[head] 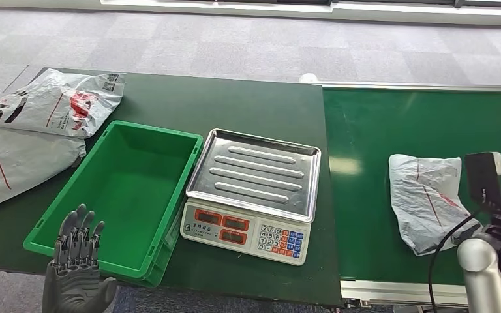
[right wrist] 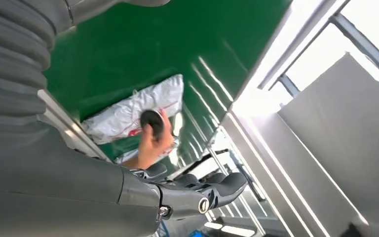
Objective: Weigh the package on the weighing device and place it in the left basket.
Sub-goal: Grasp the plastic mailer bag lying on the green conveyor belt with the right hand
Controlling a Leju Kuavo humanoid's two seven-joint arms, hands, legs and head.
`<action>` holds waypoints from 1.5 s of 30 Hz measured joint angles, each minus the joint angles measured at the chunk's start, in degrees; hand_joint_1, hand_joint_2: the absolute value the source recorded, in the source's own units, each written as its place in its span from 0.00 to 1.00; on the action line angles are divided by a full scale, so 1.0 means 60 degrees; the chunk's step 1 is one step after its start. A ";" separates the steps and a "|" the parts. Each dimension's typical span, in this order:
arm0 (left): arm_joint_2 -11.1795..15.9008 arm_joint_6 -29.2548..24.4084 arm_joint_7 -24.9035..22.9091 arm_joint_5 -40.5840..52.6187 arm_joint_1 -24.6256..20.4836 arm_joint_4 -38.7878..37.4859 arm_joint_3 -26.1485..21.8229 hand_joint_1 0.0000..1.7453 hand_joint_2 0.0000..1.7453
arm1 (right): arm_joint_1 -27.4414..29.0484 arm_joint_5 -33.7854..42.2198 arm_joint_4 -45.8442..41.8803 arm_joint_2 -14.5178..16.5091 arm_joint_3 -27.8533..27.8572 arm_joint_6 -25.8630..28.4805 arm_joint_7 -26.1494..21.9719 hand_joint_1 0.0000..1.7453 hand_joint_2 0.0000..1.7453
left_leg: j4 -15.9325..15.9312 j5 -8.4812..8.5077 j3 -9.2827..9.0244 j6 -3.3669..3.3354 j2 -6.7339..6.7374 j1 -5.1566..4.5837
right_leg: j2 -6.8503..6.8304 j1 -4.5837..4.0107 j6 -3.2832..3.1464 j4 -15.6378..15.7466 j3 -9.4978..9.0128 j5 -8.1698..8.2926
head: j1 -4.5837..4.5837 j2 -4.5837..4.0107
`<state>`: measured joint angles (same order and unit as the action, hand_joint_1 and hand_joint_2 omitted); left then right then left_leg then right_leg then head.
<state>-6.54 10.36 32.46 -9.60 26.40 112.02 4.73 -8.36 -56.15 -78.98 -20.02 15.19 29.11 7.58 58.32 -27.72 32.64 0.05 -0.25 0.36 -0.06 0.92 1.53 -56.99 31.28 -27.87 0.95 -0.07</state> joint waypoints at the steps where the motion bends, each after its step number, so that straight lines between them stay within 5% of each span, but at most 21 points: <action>1: 0.0004 -0.0061 0.0035 -0.0004 0.0035 0.0025 0.0021 0.00 1.00 | 0.0000 0.0156 -0.0021 0.0000 -0.0001 0.0017 -0.0129 0.00 1.00 | 0.0000 0.0000 0.0002 0.0000 0.0000 0.0000 | 0.0000 0.0000 0.0000 0.0000 0.0000 0.0000 | -0.0001 0.0000; 7: 0.0173 -0.0119 0.0090 -0.0181 0.0011 0.0088 0.0090 0.00 1.00 | -0.0968 0.1170 0.1833 0.0000 -0.0222 -0.3009 0.0192 0.00 1.00 | -0.0002 0.0006 -0.0004 -0.0009 0.0018 0.0001 | 0.0008 -0.0001 0.0002 0.0001 0.0001 0.0006 | 0.0001 0.0000; 11: 0.0309 -0.0102 0.0102 -0.0266 -0.0077 0.0052 0.0147 0.00 1.00 | -0.1886 0.1237 0.4436 0.0004 -0.0409 -0.3183 -0.0339 0.00 1.00 | 0.0001 0.0022 0.0003 -0.0023 -0.0012 -0.0001 | -0.0030 0.0000 0.0007 0.0000 -0.0006 0.0017 | 0.0001 0.0000; 19: 0.0492 -0.0102 0.0218 -0.0351 -0.0151 -0.0053 0.0193 0.00 1.00 | -0.2583 0.1220 0.7078 0.0048 -0.0705 -0.4059 -0.0529 0.01 1.00 | 0.0000 0.0028 0.0019 -0.0013 -0.0031 0.0000 | -0.0045 -0.0002 0.0004 -0.0001 0.0005 0.0010 | 0.0002 0.0000; 23: 0.0651 -0.0166 0.0365 -0.0458 -0.0222 -0.0175 0.0233 0.00 1.00 | -0.2840 0.1167 0.8027 0.0129 -0.0913 -0.4996 -0.0537 1.00 1.00 | -0.0001 0.0027 0.0017 -0.0013 -0.0028 0.0002 | -0.0043 -0.0004 0.0003 -0.0001 0.0005 0.0008 | 0.0000 0.0000; 27: 0.0866 -0.0410 0.0520 -0.0576 -0.0258 -0.0317 0.0415 0.00 1.00 | -0.3229 0.0947 0.8660 0.0187 -0.1226 -0.5752 -0.0345 1.00 1.00 | 0.0000 0.0028 -0.0002 -0.0012 -0.0019 0.0005 | -0.0031 -0.0006 0.0002 0.0000 -0.0008 0.0009 | 0.0001 0.0000; 34: 0.1030 -0.0630 0.0591 -0.0603 -0.0252 -0.0413 0.0624 0.00 1.00 | -0.3815 0.0768 0.9157 0.0190 -0.1642 -0.5821 -0.0139 1.00 1.00 | 0.0002 0.0028 -0.0023 -0.0013 -0.0005 0.0004 | -0.0016 -0.0006 0.0003 0.0003 -0.0025 0.0020 | 0.0001 0.0000; 45: 0.1012 -0.0600 0.0475 -0.0535 -0.0094 -0.0294 0.0666 0.00 1.00 | -0.3991 0.1710 0.9092 0.0402 -0.1687 -0.2652 -0.1742 1.00 1.00 | 0.0001 0.0036 0.0015 -0.0007 -0.0020 0.0002 | -0.0027 -0.0004 -0.0005 -0.0005 0.0004 0.0029 | 0.0001 0.0000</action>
<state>-0.46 6.76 35.31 -12.81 25.83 110.26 8.73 -32.31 -45.89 -24.43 -17.61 5.07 13.20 -2.88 58.33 -27.50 32.73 0.01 -0.37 0.38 -0.22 0.89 1.50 -57.02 31.31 -27.70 0.96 -0.07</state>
